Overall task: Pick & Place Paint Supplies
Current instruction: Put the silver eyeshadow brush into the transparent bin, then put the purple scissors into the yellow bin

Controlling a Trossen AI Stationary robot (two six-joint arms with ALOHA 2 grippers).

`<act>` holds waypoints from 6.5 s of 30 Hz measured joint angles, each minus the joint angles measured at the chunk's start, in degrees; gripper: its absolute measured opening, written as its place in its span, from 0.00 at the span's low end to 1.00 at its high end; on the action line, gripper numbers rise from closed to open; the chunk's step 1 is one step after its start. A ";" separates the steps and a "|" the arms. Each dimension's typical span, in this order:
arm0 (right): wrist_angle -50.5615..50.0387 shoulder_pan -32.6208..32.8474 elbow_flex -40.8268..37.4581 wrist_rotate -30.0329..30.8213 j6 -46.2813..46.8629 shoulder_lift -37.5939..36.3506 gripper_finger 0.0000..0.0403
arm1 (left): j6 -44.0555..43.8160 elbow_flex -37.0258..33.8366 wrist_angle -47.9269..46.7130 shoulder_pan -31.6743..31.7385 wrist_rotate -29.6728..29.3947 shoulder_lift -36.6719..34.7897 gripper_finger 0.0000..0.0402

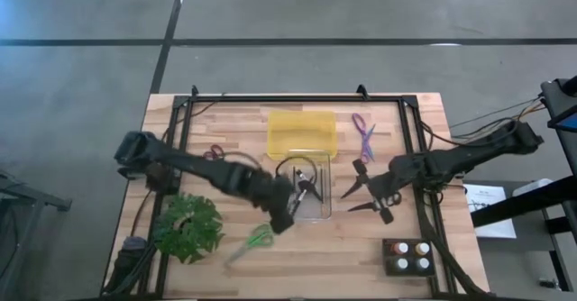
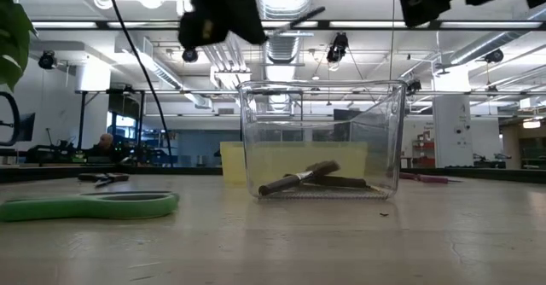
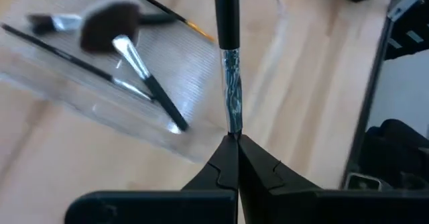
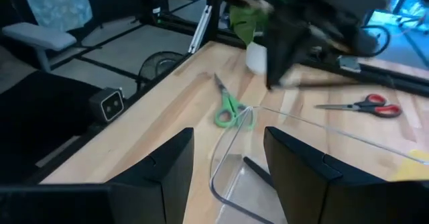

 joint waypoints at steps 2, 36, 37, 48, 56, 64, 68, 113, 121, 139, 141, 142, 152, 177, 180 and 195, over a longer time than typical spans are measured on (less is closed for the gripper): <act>-1.07 1.44 -0.17 2.17 0.00 -2.03 0.45 | 3.02 0.01 -0.47 3.38 2.06 0.28 0.00; -2.58 4.89 -3.22 27.87 8.19 -7.24 0.45 | 37.17 -9.23 15.42 14.92 15.46 -3.01 0.45; -2.54 4.89 -2.89 31.11 11.04 -7.34 0.45 | 39.23 -8.99 15.55 14.57 16.28 -4.05 0.45; -26.78 -5.09 12.73 50.24 32.35 -4.91 0.45 | 48.20 -9.05 18.49 13.42 -6.77 -16.40 0.45; -66.39 -19.27 34.07 46.80 51.08 8.11 0.45 | 41.04 -12.31 20.23 12.92 -11.72 -21.78 0.45; -74.27 -30.16 40.99 33.29 49.51 24.83 0.45 | 38.54 -23.28 30.03 13.01 -12.01 -23.94 0.45; -77.68 -35.97 41.15 32.50 48.36 30.26 0.45 | 37.89 -25.20 31.04 13.65 -12.99 -27.05 0.45; -42.60 -50.30 14.83 17.38 58.65 37.37 0.45 | 37.61 -32.81 35.13 12.81 -13.19 -36.98 0.45; -41.99 -51.15 15.20 18.84 58.71 41.78 0.45 | 37.34 -33.38 35.31 12.70 -13.02 -36.98 0.45; -39.31 -52.69 14.95 21.12 56.72 41.01 0.19 | 36.33 -33.36 35.32 12.60 -13.19 -36.98 0.45; -39.00 -52.69 14.85 22.00 56.05 40.18 0.19 | 36.34 -33.35 35.32 12.60 -13.19 -36.98 0.45; -39.02 -52.69 14.84 22.35 55.73 39.60 0.19 | 36.33 -33.37 35.31 12.60 -13.19 -36.98 0.45; -41.05 -47.72 14.60 25.65 54.98 27.89 0.13 | 36.54 -33.38 34.64 12.60 -13.17 -36.94 0.45; -52.92 -50.27 28.34 20.95 28.97 32.94 0.05 | 37.70 -33.38 33.13 12.64 -13.18 -36.95 0.45; -58.02 -52.22 33.20 20.14 26.00 37.59 0.13 | 37.85 -33.42 32.97 12.64 -13.17 -36.94 0.45; -57.48 -53.68 35.20 20.36 5.00 47.23 0.50 | 38.92 -33.96 31.77 12.64 -13.17 -36.96 0.45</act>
